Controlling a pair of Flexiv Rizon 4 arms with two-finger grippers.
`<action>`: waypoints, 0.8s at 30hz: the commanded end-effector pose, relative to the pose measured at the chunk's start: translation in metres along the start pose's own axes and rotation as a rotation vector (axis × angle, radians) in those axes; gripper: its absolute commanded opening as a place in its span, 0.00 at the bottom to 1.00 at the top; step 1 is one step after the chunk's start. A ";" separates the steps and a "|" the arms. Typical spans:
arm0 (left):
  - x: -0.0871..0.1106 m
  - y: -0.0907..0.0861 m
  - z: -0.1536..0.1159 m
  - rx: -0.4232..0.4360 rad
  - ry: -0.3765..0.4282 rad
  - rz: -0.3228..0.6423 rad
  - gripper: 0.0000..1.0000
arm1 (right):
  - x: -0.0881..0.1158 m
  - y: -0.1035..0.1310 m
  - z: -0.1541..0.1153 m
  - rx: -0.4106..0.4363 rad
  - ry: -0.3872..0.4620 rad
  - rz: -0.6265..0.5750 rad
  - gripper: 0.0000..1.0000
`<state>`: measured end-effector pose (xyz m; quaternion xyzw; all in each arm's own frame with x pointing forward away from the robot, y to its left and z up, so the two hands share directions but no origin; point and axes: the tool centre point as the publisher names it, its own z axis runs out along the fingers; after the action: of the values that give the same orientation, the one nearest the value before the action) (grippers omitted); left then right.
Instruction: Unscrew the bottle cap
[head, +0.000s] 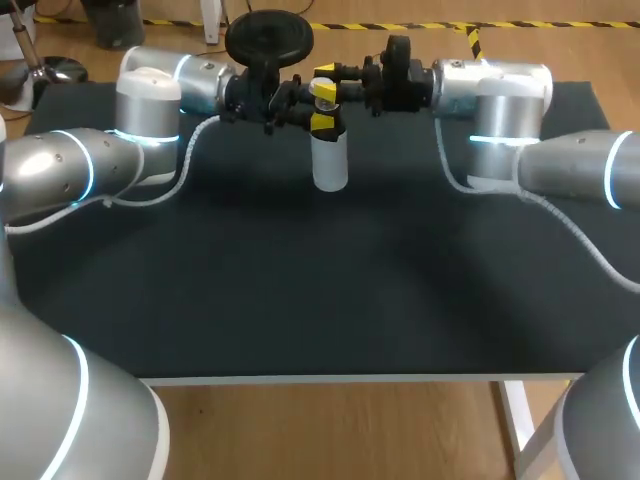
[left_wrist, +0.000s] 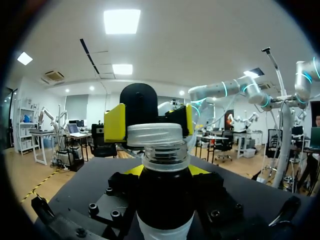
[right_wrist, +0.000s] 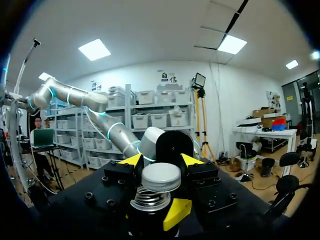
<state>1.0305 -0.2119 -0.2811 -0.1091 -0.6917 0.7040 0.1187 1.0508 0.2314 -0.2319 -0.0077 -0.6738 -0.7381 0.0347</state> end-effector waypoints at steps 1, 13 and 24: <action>0.002 -0.002 0.002 -0.003 -0.003 0.001 0.00 | -0.015 0.019 -0.018 0.018 0.560 -0.041 0.00; 0.002 -0.002 0.002 -0.003 -0.003 0.001 0.00 | -0.041 0.031 -0.138 0.173 0.108 -0.026 0.00; 0.002 -0.002 0.002 -0.003 -0.003 0.001 0.00 | -0.035 -0.058 -0.214 0.332 -0.256 0.122 0.00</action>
<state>1.0301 -0.2125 -0.2808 -0.1096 -0.6916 0.7039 0.1190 1.1059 0.0308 -0.2962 -0.0071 -0.7651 -0.6377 0.0887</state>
